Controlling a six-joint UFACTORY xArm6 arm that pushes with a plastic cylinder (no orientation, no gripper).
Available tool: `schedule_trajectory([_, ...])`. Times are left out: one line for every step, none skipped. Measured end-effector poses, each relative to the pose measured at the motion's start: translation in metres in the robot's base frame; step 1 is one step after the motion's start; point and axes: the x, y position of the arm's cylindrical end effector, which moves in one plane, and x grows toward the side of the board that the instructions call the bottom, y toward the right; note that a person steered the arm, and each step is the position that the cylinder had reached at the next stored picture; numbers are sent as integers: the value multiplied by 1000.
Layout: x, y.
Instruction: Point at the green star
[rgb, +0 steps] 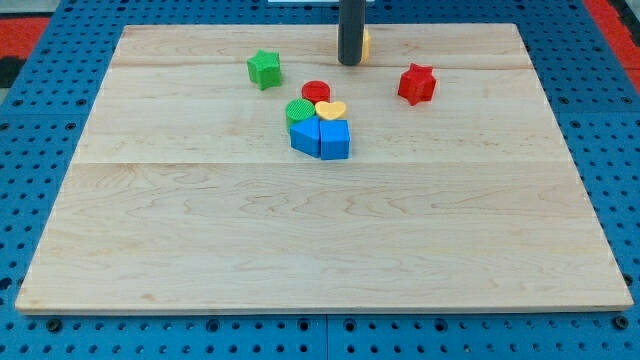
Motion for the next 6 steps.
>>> schedule_trajectory([-7, 6])
schedule_trajectory([13, -24])
schedule_trajectory([36, -54])
schedule_trajectory([56, -54])
schedule_trajectory([63, -92])
schedule_trajectory([62, -114])
